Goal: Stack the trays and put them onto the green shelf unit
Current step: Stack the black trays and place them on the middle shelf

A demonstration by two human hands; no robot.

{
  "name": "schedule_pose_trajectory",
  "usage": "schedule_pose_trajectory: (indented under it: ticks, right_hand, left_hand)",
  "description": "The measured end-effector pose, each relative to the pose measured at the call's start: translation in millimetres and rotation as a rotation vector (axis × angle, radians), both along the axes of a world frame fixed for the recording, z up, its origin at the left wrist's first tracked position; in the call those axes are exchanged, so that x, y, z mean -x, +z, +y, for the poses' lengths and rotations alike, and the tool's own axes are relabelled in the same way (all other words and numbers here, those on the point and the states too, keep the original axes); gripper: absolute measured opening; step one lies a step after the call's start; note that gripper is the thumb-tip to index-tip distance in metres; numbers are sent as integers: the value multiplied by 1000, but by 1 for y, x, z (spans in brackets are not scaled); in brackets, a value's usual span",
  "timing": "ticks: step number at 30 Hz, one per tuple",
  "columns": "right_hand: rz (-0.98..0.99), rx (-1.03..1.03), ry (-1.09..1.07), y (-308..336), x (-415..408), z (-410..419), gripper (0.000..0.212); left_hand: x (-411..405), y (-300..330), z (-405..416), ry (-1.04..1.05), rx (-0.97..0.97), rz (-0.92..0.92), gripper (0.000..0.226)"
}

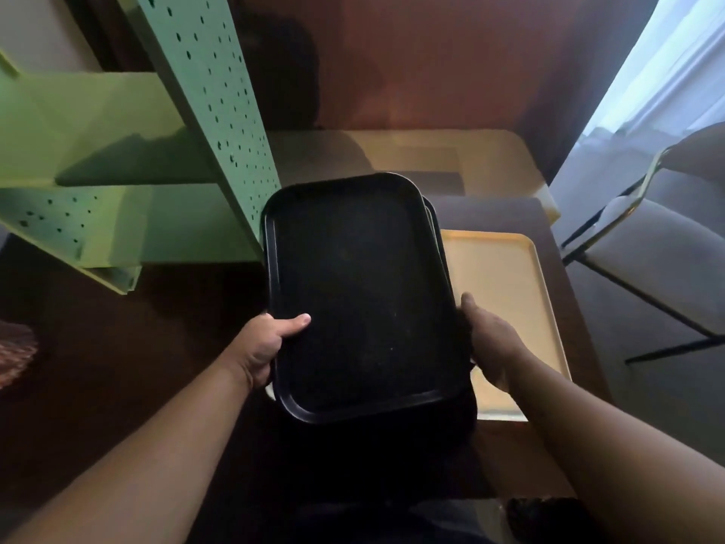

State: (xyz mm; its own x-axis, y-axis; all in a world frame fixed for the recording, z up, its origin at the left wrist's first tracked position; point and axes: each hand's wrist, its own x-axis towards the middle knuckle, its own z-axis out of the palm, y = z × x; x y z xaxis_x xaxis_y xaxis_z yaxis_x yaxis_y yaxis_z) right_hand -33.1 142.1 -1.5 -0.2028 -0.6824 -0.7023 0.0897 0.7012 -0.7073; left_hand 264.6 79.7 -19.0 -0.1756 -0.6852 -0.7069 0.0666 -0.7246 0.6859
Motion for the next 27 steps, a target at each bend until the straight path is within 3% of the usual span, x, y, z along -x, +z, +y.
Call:
schedule_pose_trajectory:
  ticks: [2,4,9,12,17,20,23,27]
  right_hand:
    - [133,18,47,-10,5,-11,50]
    - [400,32,109,-27,12,-24,40]
    - [878,-173,541,-64,17,-38,48]
    - [1065,-120,544,-72,12,-43,36]
    - [1039,-153,520,-79,16,-46,49]
    - [1074,-171,487,-84,27,-44,34]
    - [890,-239,398,-82,30,-38,33]
    - [764,-147,300,-73,32,-24,29]
  left_hand:
    - [-3,-2,-2,14,52,-11,16]
    - [-6,-3,-4,13,79,-23,14]
    - [-7,0,-8,18,108,-23,14]
    - [-7,1,-11,21,104,-6,16]
    - [-9,-6,-12,43,106,-21,17]
    - [-8,-10,-8,43,82,-32,15]
    - [-8,-14,-5,43,51,-39,14]
    - [-5,-14,-6,38,40,-72,14]
